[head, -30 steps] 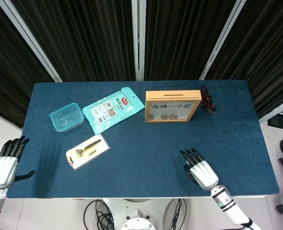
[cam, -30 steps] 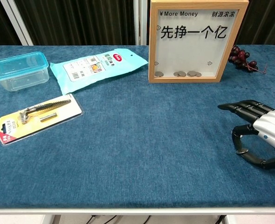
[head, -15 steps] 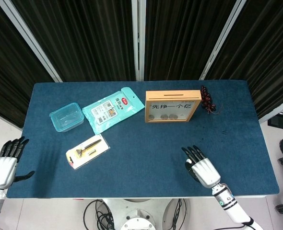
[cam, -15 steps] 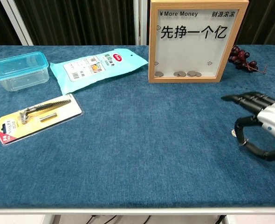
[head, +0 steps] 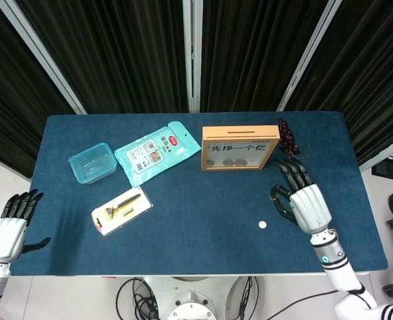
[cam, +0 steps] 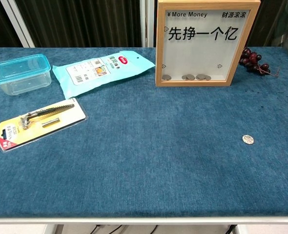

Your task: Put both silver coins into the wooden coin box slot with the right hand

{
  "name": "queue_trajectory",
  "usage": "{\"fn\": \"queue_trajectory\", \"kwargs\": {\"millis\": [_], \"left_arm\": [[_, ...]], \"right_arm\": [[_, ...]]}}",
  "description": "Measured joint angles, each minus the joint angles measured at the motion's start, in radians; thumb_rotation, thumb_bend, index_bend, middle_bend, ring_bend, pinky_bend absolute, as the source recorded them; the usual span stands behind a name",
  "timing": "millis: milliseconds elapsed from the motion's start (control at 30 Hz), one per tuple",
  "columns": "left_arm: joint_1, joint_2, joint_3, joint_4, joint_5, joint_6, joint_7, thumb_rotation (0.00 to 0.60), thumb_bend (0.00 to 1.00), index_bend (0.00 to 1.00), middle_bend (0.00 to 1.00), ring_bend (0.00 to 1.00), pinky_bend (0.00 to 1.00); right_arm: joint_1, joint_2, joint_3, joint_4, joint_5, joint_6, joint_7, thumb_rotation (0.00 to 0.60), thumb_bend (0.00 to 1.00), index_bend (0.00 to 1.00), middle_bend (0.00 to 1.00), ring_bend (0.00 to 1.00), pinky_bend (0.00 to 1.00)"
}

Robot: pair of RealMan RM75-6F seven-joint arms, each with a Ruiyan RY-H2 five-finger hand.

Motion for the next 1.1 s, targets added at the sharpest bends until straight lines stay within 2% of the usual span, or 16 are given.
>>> {"fn": "queue_trajectory", "kwargs": {"millis": [133, 233, 500, 800, 1100], "left_arm": [[-0.003, 0.007, 0.0, -0.019, 0.008, 0.003, 0.01, 0.6, 0.0, 0.0, 0.0, 0.0, 0.0], [-0.003, 0.011, 0.002, -0.028, 0.011, 0.005, 0.013, 0.6, 0.0, 0.0, 0.0, 0.0, 0.0], [0.0, 0.018, 0.007, -0.035, 0.014, 0.006, 0.01, 0.6, 0.0, 0.0, 0.0, 0.0, 0.0], [-0.002, 0.016, 0.01, -0.026, 0.011, -0.004, -0.001, 0.6, 0.0, 0.0, 0.0, 0.0, 0.0], [-0.004, 0.017, 0.01, -0.016, 0.007, -0.012, -0.014, 0.6, 0.0, 0.0, 0.0, 0.0, 0.0]], "right_arm": [[0.055, 0.08, 0.112, -0.119, 0.057, -0.028, -0.048, 0.6, 0.45, 0.76, 0.05, 0.0, 0.0], [0.099, 0.122, 0.187, -0.177, 0.14, -0.084, -0.088, 0.6, 0.45, 0.77, 0.05, 0.0, 0.0], [0.231, 0.168, 0.302, -0.222, 0.467, -0.261, -0.221, 0.6, 0.45, 0.78, 0.04, 0.0, 0.0], [0.388, 0.15, 0.37, -0.184, 0.86, -0.397, -0.357, 0.6, 0.44, 0.82, 0.07, 0.0, 0.0], [0.529, 0.16, 0.365, -0.164, 1.227, -0.468, -0.512, 0.6, 0.45, 0.82, 0.07, 0.0, 0.0]]}}
